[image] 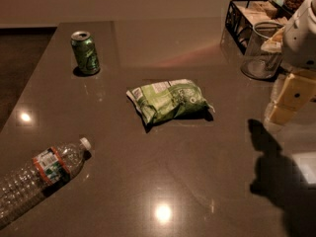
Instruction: Pick water bottle
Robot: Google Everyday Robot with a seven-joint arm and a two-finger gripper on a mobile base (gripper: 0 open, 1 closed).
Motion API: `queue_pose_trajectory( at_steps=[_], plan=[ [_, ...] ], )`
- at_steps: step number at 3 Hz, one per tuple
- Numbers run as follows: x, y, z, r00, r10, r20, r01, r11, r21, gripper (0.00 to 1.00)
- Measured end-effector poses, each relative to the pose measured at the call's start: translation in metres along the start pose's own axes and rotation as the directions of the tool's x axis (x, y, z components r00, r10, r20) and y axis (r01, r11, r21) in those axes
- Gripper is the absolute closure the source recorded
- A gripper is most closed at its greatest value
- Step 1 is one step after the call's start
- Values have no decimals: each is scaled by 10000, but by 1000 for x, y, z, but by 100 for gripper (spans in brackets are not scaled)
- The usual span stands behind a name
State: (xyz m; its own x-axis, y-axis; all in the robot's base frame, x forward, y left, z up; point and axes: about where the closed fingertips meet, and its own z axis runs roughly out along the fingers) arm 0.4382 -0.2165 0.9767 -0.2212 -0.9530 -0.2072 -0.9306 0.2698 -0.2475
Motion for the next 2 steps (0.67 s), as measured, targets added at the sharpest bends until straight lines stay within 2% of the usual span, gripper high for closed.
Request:
queue_pose_trajectory(
  at_steps=[1, 2],
  plan=[
    [-1, 0, 0, 10000, -11, 13, 11, 10000, 20, 0],
    [-30, -6, 15, 9992, -348, 191, 351, 9992, -173, 0]
  ],
)
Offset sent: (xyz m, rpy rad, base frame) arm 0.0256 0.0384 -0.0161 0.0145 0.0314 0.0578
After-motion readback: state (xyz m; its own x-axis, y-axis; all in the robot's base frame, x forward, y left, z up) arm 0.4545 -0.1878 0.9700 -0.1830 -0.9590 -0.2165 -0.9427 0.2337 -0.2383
